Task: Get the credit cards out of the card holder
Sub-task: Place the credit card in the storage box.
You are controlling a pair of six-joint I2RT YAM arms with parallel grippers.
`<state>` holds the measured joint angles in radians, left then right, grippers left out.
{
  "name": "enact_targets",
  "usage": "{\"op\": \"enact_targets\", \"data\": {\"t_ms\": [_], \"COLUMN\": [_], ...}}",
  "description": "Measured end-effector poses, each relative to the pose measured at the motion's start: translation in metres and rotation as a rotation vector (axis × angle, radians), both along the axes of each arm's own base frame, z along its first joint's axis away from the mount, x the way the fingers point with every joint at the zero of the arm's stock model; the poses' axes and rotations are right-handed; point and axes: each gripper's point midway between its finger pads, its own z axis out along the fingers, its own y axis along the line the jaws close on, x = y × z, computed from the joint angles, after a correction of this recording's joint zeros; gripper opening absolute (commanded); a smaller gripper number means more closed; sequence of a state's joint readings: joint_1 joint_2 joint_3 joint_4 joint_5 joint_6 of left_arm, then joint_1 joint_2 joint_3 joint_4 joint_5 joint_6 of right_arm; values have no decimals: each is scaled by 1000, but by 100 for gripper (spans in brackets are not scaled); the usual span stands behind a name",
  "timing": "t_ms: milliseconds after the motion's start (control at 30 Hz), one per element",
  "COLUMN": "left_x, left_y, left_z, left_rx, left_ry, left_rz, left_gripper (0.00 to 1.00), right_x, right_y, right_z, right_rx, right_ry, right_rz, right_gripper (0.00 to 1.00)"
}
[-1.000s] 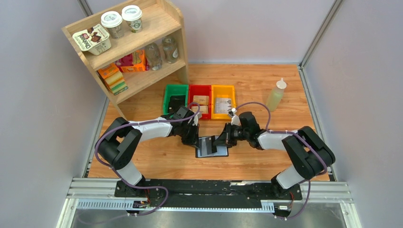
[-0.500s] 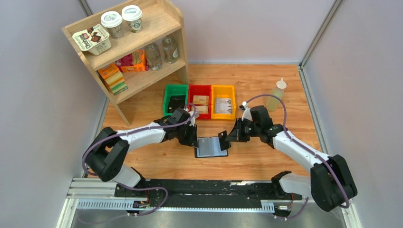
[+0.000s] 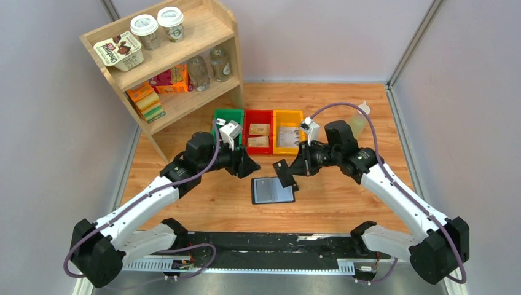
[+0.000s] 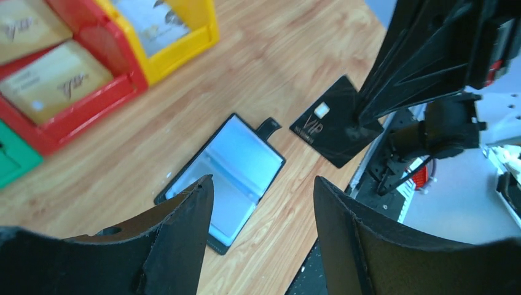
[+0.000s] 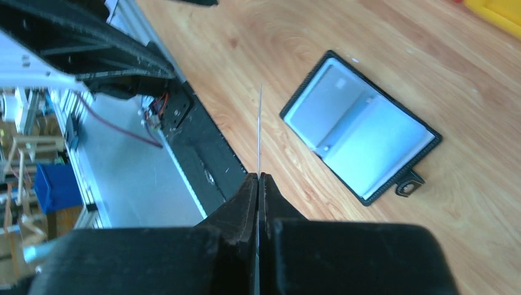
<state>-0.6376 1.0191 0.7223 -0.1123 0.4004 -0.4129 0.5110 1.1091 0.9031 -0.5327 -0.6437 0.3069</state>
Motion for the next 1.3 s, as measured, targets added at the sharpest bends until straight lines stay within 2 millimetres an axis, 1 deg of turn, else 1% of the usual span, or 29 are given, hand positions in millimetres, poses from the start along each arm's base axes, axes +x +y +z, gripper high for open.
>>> {"op": "enact_targets", "data": {"t_ms": [33,133,233,367,433,467,500,533,567,667,767,867,900,933,1000,1033,1067,1100,1133,1200,1267,1300], "left_x": [-2,-8,-20,-35,-42,-45,-48,-51,-54,-62,-69,-75,-76,-76,-77,-76,-74,-74,-71,-68,-60,-57], "left_y": [0,-4,-12,-22,-25,-27,-28,-29,-29,-30,-30,-30,-29,-29,-29,-29,-29,-30,-29,-29,-26,-25], "left_z": [8,21,26,26,24,23,23,23,23,26,30,33,33,34,34,36,36,37,38,36,29,26], "left_rx": [-20,-62,-97,-131,-144,-152,-158,-163,-170,-190,-210,-226,-228,-230,-233,-235,-235,-236,-236,-233,-220,-213], "left_ry": [-25,-72,-80,-62,-46,-40,-35,-31,-27,-21,-14,-5,-1,2,5,0,-8,-14,-22,-29,-25,-19], "left_rz": [-22,-94,-195,-318,-374,-402,-427,-447,-468,-518,-560,-591,-596,-598,-597,-593,-583,-575,-559,-521,-457,-425], "left_gripper": [68,66,63,56,42,38,30,27,22,13,0,0,0,0,0,0,0,0,0,0,0,0], "right_x": [-4,-16,-25,-32,-34,-35,-36,-36,-37,-40,-42,-45,-46,-46,-46,-45,-44,-43,-42,-36,-27,-22], "right_y": [3,12,21,32,34,35,36,37,37,38,39,39,39,40,40,40,40,40,40,39,36,34], "right_z": [5,16,29,44,48,49,50,51,51,50,52,53,53,53,53,52,52,51,50,47,42,39], "right_rx": [7,21,41,63,68,70,73,75,76,86,100,112,114,116,115,112,109,104,97,78,46,33], "right_ry": [-14,-48,-80,-119,-131,-135,-139,-140,-140,-130,-128,-121,-120,-119,-124,-124,-126,-125,-125,-119,-123,-128], "right_rz": [34,125,210,305,337,353,368,380,391,417,435,449,452,454,453,449,447,441,434,401,352,330], "right_gripper": [0,0,0,1,1,1,1,1,1,1,0,1,6,13,16,22,35,52,65,72,77,82]}}
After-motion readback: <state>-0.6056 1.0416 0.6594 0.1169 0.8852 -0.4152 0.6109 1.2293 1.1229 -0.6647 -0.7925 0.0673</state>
